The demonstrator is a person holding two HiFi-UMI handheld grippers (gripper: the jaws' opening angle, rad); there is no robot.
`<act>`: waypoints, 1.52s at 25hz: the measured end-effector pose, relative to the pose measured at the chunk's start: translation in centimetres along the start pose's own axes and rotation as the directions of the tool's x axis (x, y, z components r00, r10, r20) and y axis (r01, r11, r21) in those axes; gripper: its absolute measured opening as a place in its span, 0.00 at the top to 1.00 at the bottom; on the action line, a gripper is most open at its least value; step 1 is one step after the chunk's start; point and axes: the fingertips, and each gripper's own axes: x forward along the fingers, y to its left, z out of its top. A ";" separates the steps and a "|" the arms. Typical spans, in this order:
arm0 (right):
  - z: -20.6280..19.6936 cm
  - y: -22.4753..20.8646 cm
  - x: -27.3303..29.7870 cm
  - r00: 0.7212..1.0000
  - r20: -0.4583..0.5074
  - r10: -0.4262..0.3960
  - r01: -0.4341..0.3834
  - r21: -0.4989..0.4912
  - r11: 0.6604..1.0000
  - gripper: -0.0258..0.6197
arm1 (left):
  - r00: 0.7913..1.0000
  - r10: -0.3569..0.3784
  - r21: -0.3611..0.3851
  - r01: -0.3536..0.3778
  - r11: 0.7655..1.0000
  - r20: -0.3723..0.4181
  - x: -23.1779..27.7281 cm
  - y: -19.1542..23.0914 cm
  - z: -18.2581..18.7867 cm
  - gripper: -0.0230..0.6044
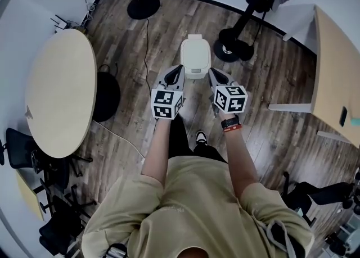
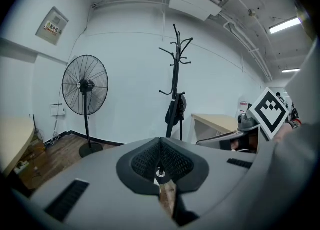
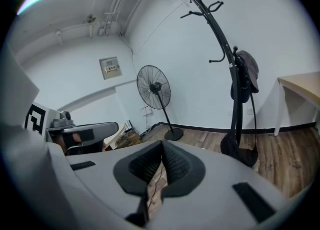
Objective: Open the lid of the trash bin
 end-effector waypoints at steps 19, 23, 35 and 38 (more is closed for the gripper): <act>-9.6 -2.7 12.7 0.974 -0.197 0.110 -0.090 0.106 0.990 0.94 | 0.988 -0.079 -0.088 0.068 0.994 -0.136 9.2 5.4 -10.4 0.92; -11.8 -4.1 14.7 0.967 -0.235 0.096 -0.072 0.112 0.991 0.94 | 0.983 -0.093 -0.098 0.078 0.992 -0.158 10.5 6.4 -12.7 0.92; -18.0 -9.0 20.9 0.940 -0.338 0.054 -0.013 0.121 0.993 0.94 | 0.966 -0.164 -0.131 0.139 0.982 -0.200 15.9 9.3 -19.5 0.92; -19.5 -9.4 22.4 0.930 -0.363 0.053 -0.007 0.128 0.992 0.94 | 0.963 -0.197 -0.129 0.175 0.976 -0.184 16.9 9.9 -20.5 0.92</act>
